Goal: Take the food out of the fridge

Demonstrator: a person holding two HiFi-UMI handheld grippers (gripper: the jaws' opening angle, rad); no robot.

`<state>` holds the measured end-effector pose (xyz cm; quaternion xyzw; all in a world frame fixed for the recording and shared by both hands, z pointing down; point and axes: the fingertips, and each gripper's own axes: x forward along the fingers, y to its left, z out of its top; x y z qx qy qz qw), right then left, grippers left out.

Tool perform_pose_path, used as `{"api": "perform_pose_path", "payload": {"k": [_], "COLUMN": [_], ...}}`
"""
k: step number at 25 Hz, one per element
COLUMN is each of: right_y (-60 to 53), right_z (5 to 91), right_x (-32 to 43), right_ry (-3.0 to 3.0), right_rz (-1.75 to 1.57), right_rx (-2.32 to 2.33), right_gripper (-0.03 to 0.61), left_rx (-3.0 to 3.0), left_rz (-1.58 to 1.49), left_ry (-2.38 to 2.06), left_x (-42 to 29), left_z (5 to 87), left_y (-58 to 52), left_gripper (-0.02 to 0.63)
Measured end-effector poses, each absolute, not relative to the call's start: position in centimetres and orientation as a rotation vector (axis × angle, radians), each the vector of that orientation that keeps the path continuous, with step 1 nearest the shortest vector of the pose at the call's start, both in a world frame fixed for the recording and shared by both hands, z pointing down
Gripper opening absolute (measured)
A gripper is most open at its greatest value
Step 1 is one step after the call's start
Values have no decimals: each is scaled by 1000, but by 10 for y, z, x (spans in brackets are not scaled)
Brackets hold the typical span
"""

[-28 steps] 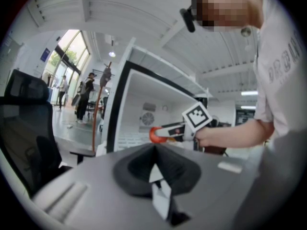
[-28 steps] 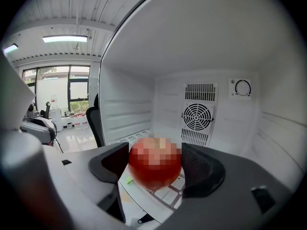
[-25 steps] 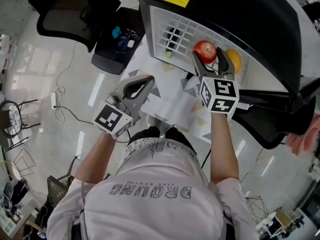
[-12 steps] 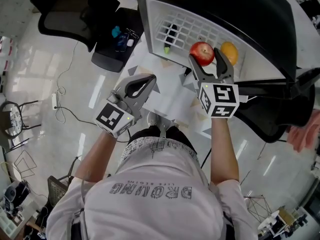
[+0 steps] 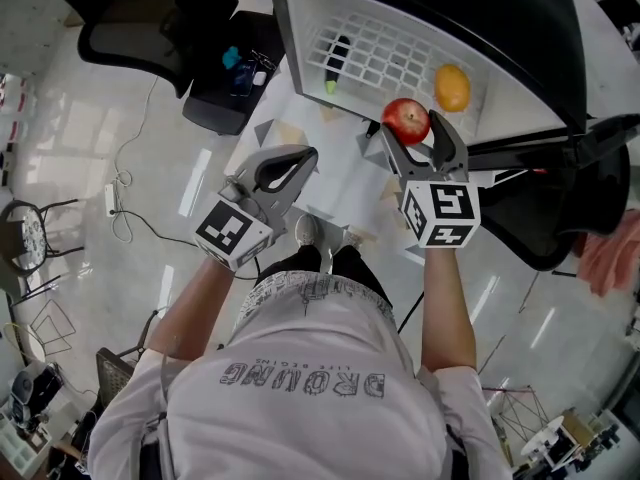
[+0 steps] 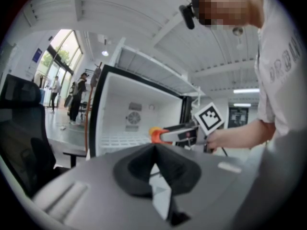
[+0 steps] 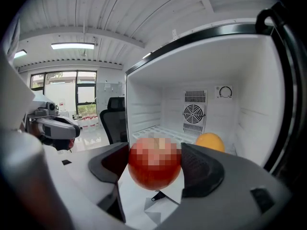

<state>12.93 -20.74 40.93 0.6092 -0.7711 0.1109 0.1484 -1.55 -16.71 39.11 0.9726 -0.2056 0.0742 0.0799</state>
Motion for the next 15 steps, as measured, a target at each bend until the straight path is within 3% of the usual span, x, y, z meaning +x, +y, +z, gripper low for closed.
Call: {"api": "perform_pose_path", "payload": {"k": [15], "right_y": [-154], "right_z": [406], "right_x": [127], "right_ry": [-2272], "right_rz": [357], "right_rx": [1746], "right_gripper": [311], "left_rx": [2942], "left_rz": [237], "left_ry": [-573], "left_x": [-4], "left_z": [384], "left_y": [-147], "left_gripper": [5]}}
